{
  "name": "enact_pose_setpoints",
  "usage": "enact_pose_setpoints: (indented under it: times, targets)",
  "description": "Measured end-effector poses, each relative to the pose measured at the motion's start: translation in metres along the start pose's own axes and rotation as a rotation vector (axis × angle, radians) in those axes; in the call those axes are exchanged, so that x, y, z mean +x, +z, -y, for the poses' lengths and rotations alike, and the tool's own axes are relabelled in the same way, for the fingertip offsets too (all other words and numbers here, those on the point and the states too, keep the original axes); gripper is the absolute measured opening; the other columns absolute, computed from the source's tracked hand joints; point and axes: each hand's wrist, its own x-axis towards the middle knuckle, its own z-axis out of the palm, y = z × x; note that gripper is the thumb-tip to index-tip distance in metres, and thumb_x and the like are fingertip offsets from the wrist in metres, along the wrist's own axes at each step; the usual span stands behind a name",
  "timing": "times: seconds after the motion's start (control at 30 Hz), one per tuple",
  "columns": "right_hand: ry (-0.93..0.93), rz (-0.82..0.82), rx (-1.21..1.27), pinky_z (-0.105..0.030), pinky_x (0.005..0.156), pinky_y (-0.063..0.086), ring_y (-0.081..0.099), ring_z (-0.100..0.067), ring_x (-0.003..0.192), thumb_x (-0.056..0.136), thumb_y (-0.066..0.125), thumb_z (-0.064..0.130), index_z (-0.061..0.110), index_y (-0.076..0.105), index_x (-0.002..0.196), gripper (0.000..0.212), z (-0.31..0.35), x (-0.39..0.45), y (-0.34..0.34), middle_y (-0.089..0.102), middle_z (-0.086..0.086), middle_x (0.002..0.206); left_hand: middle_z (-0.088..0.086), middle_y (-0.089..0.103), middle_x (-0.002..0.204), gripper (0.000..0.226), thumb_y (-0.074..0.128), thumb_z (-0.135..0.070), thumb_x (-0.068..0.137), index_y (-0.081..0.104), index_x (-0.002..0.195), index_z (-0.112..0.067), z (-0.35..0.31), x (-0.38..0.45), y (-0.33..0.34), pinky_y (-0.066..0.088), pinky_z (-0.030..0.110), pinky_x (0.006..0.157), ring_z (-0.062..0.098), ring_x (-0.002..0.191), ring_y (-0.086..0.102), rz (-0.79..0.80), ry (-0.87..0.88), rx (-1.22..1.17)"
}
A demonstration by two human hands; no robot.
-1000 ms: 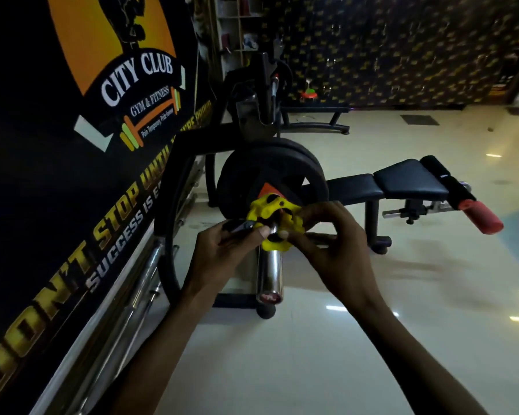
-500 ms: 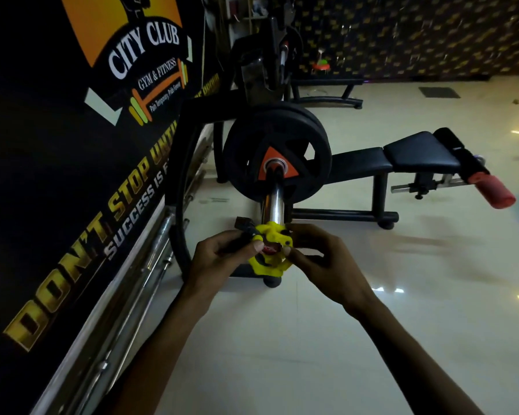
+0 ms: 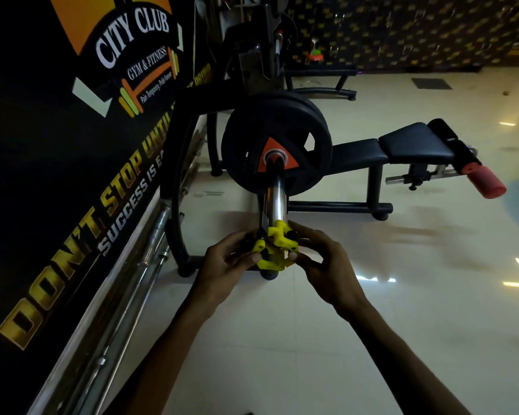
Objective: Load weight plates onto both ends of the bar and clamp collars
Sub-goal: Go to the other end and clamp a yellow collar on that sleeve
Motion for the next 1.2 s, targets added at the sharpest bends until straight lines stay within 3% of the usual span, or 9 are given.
enact_pose_setpoints:
  times: [0.1, 0.27, 0.5, 0.6, 0.67, 0.8, 0.97, 1.07, 1.2]
  targets:
    - [0.014, -0.017, 0.005, -0.019, 0.097, 0.054, 0.063, 0.001, 0.121, 0.091, 0.073, 0.0, 0.025, 0.06, 0.142, 0.058, 0.0, 0.007, 0.002, 0.067, 0.005, 0.132, -0.007, 0.073, 0.129, 0.057, 0.08, -0.04, 0.081, 0.066, 0.136, -0.029, 0.004, 0.009, 0.001, 0.055, 0.049, 0.106, 0.014, 0.126, 0.066, -0.016, 0.022, 0.001]
    - [0.032, 0.005, 0.0, -0.035, 0.107, 0.053, 0.061, -0.009, 0.129, 0.093, 0.07, 0.001, 0.019, 0.059, 0.143, 0.054, 0.003, 0.028, -0.002, 0.065, 0.003, 0.138, -0.011, 0.074, 0.126, 0.049, 0.081, -0.017, 0.09, 0.067, 0.136, -0.024, 0.008, 0.036, -0.003, 0.058, 0.042, 0.104, 0.007, 0.122, 0.068, -0.029, 0.043, 0.039]
    - [-0.063, -0.049, -0.252, -0.026, 0.106, 0.049, 0.06, -0.013, 0.126, 0.094, 0.073, 0.012, 0.016, 0.069, 0.133, 0.039, 0.002, 0.073, -0.007, 0.063, 0.002, 0.138, -0.004, 0.077, 0.119, 0.046, 0.082, -0.01, 0.086, 0.071, 0.131, -0.012, 0.003, 0.081, -0.007, 0.058, 0.034, 0.102, 0.008, 0.114, 0.072, -0.086, 0.056, 0.041]
    - [-0.093, -0.1, -0.296, -0.005, 0.093, 0.046, 0.058, -0.008, 0.122, 0.095, 0.07, 0.006, 0.014, 0.07, 0.131, 0.037, -0.003, 0.093, -0.001, 0.062, 0.001, 0.139, -0.006, 0.078, 0.115, 0.042, 0.083, -0.013, 0.086, 0.074, 0.127, -0.012, -0.001, 0.103, -0.005, 0.058, 0.022, 0.097, 0.002, 0.109, 0.072, -0.102, 0.084, 0.083]
    - [-0.103, -0.144, -0.286, 0.002, 0.084, 0.044, 0.057, -0.005, 0.116, 0.094, 0.068, -0.002, 0.01, 0.07, 0.129, 0.037, -0.005, 0.108, 0.004, 0.061, 0.0, 0.137, -0.011, 0.079, 0.11, 0.039, 0.084, -0.02, 0.086, 0.076, 0.123, -0.015, -0.002, 0.119, -0.004, 0.056, 0.011, 0.087, -0.004, 0.105, 0.071, -0.123, 0.098, 0.112]
    - [-0.142, -0.187, -0.307, -0.018, 0.087, 0.058, 0.067, -0.013, 0.108, 0.093, 0.069, -0.003, 0.01, 0.071, 0.128, 0.037, -0.011, 0.136, 0.01, 0.065, -0.003, 0.132, -0.026, 0.074, 0.095, 0.035, 0.085, -0.028, 0.085, 0.077, 0.118, -0.02, 0.002, 0.152, 0.0, 0.049, 0.001, 0.076, -0.018, 0.094, 0.067, -0.169, 0.126, 0.157]
    - [-0.162, -0.246, -0.36, -0.015, 0.091, 0.055, 0.067, -0.017, 0.113, 0.092, 0.07, 0.001, 0.009, 0.072, 0.127, 0.035, -0.019, 0.172, 0.013, 0.068, -0.006, 0.129, -0.041, 0.069, 0.082, 0.032, 0.083, -0.023, 0.087, 0.076, 0.118, -0.019, 0.008, 0.197, 0.002, 0.048, -0.001, 0.075, -0.021, 0.09, 0.065, -0.164, 0.126, 0.187]
    - [-0.147, -0.252, -0.316, -0.026, 0.089, 0.061, 0.069, -0.017, 0.108, 0.091, 0.072, 0.003, 0.006, 0.071, 0.127, 0.036, -0.023, 0.189, 0.014, 0.067, -0.009, 0.128, -0.033, 0.065, 0.098, 0.035, 0.079, -0.017, 0.092, 0.073, 0.126, -0.014, 0.009, 0.217, 0.002, 0.048, -0.001, 0.08, -0.014, 0.094, 0.062, -0.163, 0.145, 0.215]
    - [-0.119, -0.232, -0.241, -0.012, 0.074, 0.057, 0.07, -0.014, 0.099, 0.089, 0.072, 0.001, 0.004, 0.069, 0.128, 0.039, -0.027, 0.206, 0.012, 0.065, -0.008, 0.128, -0.016, 0.066, 0.111, 0.036, 0.074, -0.01, 0.095, 0.07, 0.131, -0.01, 0.01, 0.234, 0.0, 0.046, -0.002, 0.082, -0.007, 0.102, 0.059, -0.153, 0.18, 0.246]
